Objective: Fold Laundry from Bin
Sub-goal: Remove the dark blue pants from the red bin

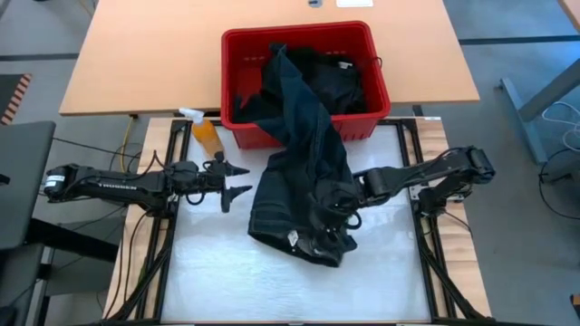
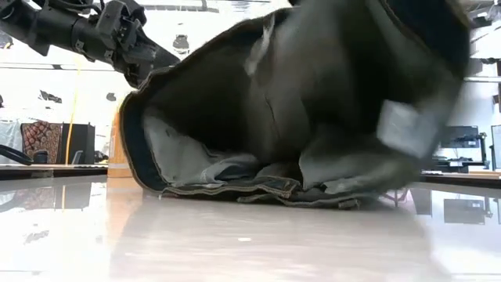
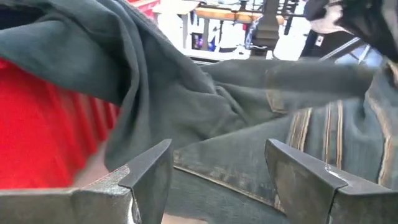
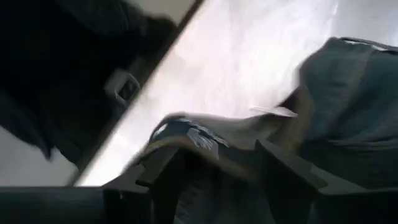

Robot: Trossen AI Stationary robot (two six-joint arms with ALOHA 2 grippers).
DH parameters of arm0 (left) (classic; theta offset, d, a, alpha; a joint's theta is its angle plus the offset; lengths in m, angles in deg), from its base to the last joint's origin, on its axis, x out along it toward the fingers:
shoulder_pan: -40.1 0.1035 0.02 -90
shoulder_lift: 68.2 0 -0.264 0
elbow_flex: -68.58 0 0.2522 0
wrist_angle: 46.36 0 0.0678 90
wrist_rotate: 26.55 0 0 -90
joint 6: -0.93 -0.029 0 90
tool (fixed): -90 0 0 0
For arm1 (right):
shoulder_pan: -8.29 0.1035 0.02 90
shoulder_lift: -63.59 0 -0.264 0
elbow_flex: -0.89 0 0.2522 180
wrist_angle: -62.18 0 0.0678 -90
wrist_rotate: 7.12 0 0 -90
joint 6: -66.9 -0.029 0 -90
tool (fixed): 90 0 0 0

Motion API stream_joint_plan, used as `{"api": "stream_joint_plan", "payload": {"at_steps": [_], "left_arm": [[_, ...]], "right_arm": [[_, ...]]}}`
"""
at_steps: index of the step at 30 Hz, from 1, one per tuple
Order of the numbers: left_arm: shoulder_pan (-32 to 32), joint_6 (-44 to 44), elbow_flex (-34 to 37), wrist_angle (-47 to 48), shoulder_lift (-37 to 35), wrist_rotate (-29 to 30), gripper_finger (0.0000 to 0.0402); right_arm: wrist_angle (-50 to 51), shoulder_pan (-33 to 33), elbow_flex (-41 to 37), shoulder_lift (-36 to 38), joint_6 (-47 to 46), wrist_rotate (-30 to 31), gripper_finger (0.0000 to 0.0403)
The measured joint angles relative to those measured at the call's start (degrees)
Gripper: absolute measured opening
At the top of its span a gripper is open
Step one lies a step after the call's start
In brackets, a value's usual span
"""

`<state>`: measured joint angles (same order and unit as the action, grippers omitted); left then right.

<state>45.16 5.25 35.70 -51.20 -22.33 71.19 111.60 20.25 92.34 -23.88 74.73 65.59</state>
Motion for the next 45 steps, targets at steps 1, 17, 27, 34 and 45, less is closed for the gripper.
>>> {"api": "stream_joint_plan", "payload": {"at_steps": [1,17,27,34,45], "left_arm": [[-0.3,0.0,0.0,0.0,0.0,0.0,0.0243],[-12.9,1.3,0.0,-13.0,19.0,3.8,0.0243],[-20.4,-5.2,-7.6,-11.7,30.5,5.1,0.0243],[-24.2,-8.6,-13.4,-4.2,37.0,9.0,0.0243],[-24.2,-8.1,-14.2,-0.5,38.7,9.0,0.0241]], "right_arm": [[1.5,0.1,0.7,0.3,1.5,1.9,0.0229],[20.9,-8.2,4.9,0.6,26.9,52.7,0.0224],[4.1,-17.6,0.4,0.0,59.7,53.3,0.0224],[4.2,-21.0,-2.2,0.0,68.1,52.3,0.0224],[-7.7,-23.1,-8.5,0.0,75.9,52.2,0.0136]]}}
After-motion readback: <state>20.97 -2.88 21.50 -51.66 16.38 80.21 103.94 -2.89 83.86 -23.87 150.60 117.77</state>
